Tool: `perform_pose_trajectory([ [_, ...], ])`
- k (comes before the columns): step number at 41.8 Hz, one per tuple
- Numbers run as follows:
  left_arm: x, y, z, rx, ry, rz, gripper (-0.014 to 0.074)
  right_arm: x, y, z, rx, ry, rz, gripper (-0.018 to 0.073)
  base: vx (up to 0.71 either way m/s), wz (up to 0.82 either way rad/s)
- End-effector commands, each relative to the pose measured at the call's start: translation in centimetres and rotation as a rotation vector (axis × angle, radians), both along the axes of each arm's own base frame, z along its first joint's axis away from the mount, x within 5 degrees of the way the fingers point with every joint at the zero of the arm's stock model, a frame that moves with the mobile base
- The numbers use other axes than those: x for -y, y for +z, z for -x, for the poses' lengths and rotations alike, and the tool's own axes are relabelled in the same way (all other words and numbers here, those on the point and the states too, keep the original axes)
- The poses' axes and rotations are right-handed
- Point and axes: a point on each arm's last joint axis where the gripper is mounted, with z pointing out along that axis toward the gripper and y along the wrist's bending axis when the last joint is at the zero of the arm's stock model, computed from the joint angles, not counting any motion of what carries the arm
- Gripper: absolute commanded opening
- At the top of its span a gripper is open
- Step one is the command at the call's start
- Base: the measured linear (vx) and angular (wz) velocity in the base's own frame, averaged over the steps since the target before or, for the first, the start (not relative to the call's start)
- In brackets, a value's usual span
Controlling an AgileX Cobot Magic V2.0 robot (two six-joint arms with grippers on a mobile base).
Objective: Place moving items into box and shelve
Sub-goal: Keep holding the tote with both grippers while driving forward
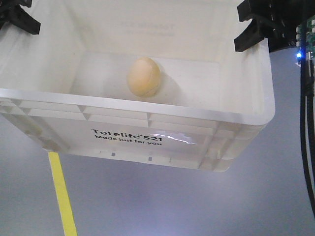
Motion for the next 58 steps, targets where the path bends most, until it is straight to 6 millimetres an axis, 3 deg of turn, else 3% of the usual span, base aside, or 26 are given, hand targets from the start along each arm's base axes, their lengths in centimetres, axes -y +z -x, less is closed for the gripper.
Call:
perform_pose_trajectory([
  [1,1.98,4.09,2.25,0.135,-0.067,0.21,0.0,-1.61,3.74,1.52,0.159,0.071,-0.225,-0.0001,0.18,0.58],
  [32,1.99,4.09,2.25,0.135,-0.067,0.211,0.0,-1.61,3.7,1.58,0.152,0.074,-0.223,0.0,0.25,0.48],
  [58,1.98,4.09,2.25,0.135,-0.067,0.21,0.0,-1.62,3.7,1.58,0.152,0.074,-0.224,0.0,0.38,0.27],
])
